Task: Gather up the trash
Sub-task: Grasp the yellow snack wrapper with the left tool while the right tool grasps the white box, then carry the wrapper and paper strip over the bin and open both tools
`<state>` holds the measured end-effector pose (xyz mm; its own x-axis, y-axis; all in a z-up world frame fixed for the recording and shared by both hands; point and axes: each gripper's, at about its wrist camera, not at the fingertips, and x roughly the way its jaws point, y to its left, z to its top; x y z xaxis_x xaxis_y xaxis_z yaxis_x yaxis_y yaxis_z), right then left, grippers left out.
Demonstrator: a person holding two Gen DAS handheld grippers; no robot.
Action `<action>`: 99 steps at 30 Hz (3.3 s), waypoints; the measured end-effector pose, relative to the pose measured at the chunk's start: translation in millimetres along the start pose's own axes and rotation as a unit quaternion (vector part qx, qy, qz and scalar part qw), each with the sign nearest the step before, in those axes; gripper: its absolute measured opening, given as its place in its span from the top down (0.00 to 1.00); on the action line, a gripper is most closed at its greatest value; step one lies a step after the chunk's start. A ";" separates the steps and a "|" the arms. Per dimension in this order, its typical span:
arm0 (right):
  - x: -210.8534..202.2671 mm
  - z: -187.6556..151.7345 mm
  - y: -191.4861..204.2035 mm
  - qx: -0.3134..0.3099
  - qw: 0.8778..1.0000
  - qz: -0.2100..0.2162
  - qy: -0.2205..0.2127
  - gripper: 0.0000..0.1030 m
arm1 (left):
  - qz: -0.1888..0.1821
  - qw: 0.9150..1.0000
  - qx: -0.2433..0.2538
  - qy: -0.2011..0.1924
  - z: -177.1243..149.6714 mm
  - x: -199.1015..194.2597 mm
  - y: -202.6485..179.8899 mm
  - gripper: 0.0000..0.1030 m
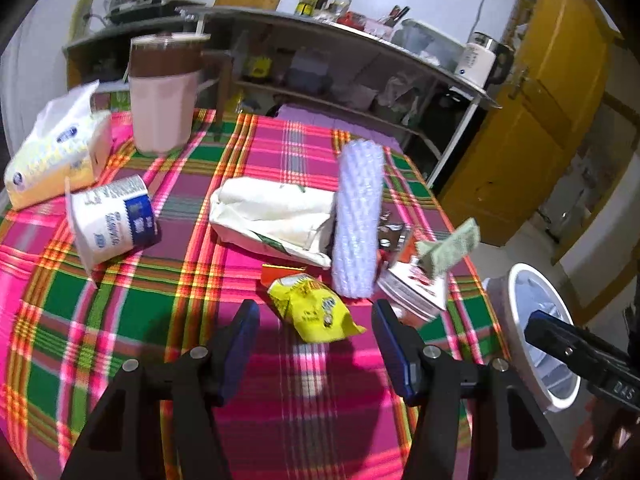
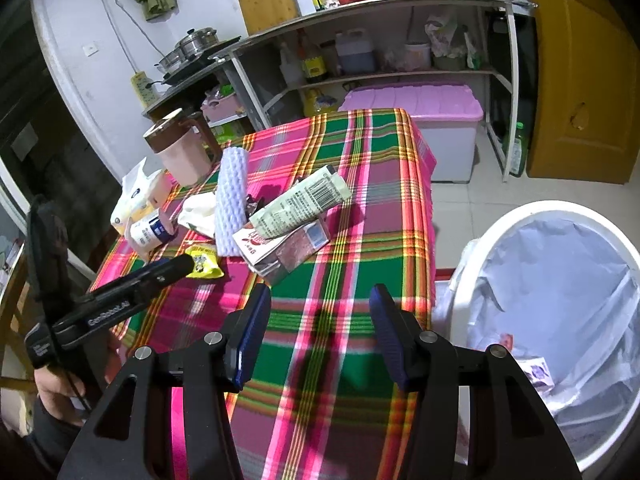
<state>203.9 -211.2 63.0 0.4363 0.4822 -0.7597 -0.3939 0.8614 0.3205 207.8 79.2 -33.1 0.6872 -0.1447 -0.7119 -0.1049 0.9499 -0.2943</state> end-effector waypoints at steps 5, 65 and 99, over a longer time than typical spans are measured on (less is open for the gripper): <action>12.1 8.9 -0.1 0.008 1.000 0.005 0.003 0.49 | 0.014 1.000 -0.018 0.016 4.5 23.4 9.6 0.44; 55.2 35.5 25.6 -0.018 0.999 0.036 0.018 0.39 | -0.005 1.000 0.018 0.004 -13.6 10.6 8.3 0.68; -25.3 -4.6 16.0 -0.022 0.999 0.028 -0.032 0.75 | -0.040 0.996 0.069 -0.041 -37.6 -66.1 -43.5 0.68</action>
<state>182.8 -210.4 84.7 0.4632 0.5400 -0.7027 -0.4535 0.8257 0.3356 139.9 37.1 2.8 0.7465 -0.2033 -0.6335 0.0478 0.9661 -0.2537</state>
